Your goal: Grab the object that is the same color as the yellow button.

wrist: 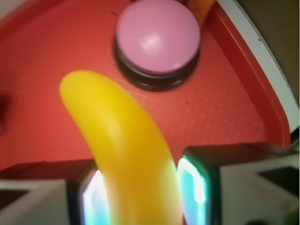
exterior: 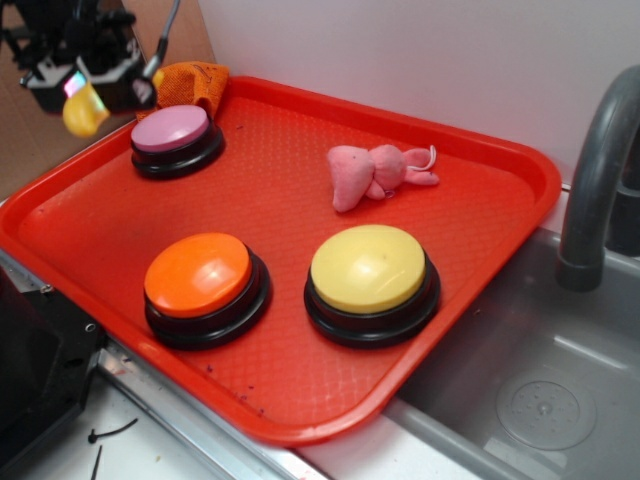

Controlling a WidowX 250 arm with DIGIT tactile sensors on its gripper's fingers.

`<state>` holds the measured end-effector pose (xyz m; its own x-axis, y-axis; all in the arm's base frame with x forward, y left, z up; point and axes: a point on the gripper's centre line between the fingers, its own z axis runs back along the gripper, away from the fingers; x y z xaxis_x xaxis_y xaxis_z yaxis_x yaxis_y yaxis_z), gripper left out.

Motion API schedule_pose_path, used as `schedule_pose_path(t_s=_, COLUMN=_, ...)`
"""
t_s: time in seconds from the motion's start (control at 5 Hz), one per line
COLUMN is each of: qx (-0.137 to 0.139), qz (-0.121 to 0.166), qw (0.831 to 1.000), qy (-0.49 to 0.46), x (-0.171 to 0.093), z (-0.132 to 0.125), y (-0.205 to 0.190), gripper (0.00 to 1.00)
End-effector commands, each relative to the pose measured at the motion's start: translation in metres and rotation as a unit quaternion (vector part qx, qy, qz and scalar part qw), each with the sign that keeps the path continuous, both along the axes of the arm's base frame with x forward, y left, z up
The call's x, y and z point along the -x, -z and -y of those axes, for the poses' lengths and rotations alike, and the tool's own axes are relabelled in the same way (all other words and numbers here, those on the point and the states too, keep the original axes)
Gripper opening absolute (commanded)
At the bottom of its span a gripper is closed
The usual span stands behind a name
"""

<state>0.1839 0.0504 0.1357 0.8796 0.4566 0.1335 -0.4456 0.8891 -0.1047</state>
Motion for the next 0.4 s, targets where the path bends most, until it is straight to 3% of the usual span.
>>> schedule_pose_path(t_s=0.0, qx=-0.029, qz=0.057, qw=0.998, qy=0.0, x=-0.0218, z=0.0198, y=-0.0728, gripper=0.0)
schedule_pose_path(t_s=0.2, qx=-0.026, qz=0.057, qw=0.998, qy=-0.014, x=-0.0302, z=0.0214, y=-0.0692, gripper=0.0)
